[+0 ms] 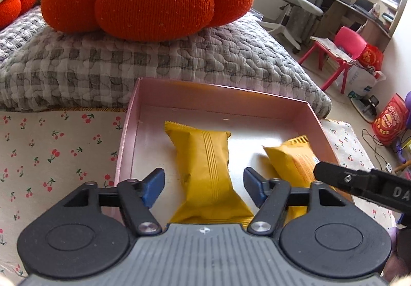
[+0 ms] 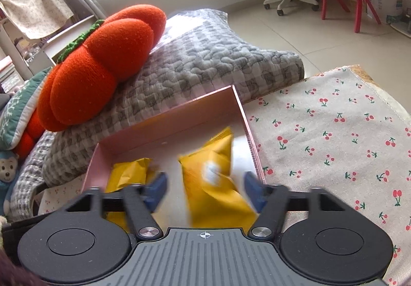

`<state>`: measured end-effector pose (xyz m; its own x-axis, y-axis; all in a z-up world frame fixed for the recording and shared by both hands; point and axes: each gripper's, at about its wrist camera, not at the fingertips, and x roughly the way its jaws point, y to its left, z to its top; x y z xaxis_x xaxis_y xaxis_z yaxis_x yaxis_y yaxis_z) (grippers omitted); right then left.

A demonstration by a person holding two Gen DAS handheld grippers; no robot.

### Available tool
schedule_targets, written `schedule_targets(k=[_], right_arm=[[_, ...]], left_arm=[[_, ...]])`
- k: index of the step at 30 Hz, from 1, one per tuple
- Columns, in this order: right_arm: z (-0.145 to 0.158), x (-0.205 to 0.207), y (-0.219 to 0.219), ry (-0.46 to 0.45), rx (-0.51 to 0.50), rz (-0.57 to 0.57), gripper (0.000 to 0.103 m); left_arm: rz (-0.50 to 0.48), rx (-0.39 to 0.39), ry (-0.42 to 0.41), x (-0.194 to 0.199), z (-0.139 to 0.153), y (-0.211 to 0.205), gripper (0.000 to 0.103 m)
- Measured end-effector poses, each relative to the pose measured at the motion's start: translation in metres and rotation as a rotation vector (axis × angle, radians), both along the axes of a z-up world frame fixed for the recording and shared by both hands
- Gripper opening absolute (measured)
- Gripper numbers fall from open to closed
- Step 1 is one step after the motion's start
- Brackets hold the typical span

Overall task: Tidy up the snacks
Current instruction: 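Withdraw both tools from the box back toward the snack pile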

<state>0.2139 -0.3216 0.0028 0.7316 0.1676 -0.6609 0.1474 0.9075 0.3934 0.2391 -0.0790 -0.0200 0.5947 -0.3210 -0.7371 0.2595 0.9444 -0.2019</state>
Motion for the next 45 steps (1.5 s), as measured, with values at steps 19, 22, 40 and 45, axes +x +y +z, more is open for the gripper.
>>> schedule_targets(k=[19, 22, 40, 45], right_arm=[[0.056, -0.041, 0.011, -0.004, -0.032, 0.033, 0.084], [0.066, -0.052, 0.014, -0.004, -0.04, 0.042, 0.085], [0.082, -0.122, 0.043, 0.03, -0.094, 0.117, 0.095], [0.078, -0.137, 0.052, 0.027, -0.098, 0.134, 0.096]], left_arm=[[-0.017, -0.003, -0.019, -0.042, 0.036, 0.017, 0.095], [-0.02, 0.006, -0.016, -0.05, 0.041, 0.02, 0.097], [-0.024, 0.022, 0.058, -0.112, 0.044, 0.053, 0.103], [-0.018, 0.04, 0.049, -0.131, 0.041, 0.065, 0.103]])
